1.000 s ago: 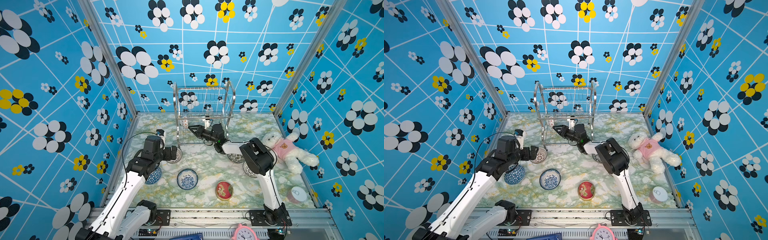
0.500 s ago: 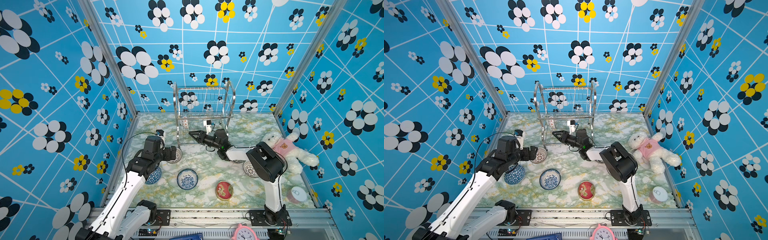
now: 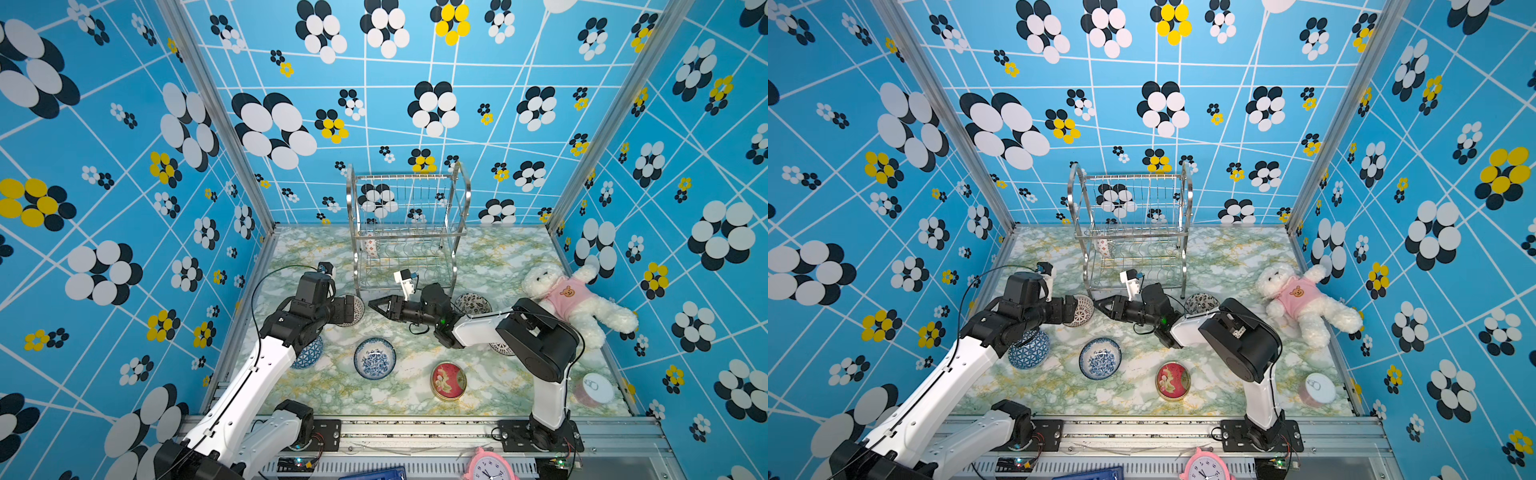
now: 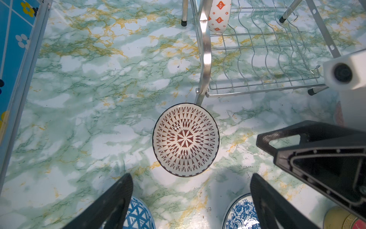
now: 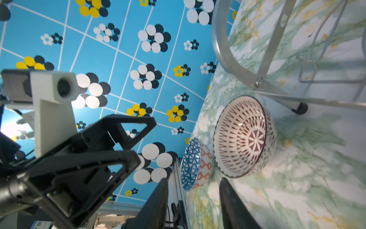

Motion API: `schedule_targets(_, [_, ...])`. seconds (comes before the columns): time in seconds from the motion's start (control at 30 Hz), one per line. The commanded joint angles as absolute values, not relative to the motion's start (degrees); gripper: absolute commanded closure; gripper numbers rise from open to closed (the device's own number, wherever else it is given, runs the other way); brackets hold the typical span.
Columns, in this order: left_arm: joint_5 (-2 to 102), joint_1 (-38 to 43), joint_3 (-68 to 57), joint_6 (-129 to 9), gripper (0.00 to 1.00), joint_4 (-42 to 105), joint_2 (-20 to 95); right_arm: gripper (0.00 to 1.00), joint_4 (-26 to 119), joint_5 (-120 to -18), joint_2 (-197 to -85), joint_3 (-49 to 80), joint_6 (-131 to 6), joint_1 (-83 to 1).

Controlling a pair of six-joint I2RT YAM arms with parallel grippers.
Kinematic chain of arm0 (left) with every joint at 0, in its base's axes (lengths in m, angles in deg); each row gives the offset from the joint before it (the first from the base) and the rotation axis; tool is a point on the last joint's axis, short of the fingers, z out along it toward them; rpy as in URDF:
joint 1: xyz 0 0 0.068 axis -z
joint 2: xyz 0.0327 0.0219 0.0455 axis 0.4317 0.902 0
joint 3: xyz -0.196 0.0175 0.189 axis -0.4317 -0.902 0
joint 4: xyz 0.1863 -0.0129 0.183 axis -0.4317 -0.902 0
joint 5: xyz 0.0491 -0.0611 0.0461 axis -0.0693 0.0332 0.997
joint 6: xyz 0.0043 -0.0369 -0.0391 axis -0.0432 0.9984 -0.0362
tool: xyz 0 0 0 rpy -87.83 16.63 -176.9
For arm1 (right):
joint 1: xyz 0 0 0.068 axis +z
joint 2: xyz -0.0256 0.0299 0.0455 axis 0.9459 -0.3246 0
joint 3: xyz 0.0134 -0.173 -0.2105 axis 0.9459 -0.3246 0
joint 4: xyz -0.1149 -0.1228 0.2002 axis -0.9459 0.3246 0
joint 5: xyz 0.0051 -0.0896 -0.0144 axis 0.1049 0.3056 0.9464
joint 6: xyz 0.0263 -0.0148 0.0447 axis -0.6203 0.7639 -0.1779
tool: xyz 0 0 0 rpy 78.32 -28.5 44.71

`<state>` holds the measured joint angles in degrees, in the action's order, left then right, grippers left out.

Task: Load bowls into a dish rack
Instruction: Pick up the bowl from the middle-right of the table.

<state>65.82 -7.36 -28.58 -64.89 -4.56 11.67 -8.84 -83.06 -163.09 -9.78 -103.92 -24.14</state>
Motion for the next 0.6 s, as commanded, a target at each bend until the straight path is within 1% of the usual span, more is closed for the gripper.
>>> schedule_targets(0.0, [69.1,-6.4,-27.5,-65.8,0.06,-6.5,12.3,0.56,-2.8,-80.5,-158.5,-12.6,-97.3,-24.0])
schedule_targets(0.13, [70.4,-5.6,-27.5,-66.3,0.06,-6.8,12.6,0.56,8.2,-77.0,-152.8,-15.2,-89.6,-23.7])
schedule_targets(0.23, [70.5,-5.6,-27.0,-66.1,0.05,-7.3,13.1,0.57,19.9,-72.9,-147.6,-15.7,-82.9,-23.3])
schedule_targets(0.43, [68.9,-5.6,-26.6,-66.3,0.05,-7.5,13.9,0.57,41.3,-60.0,-135.3,-16.9,-72.5,-22.8])
schedule_targets(0.57, [67.6,-5.7,-26.3,-66.3,0.05,-7.9,14.4,0.56,53.3,-53.4,-129.9,-15.2,-67.1,-22.8])
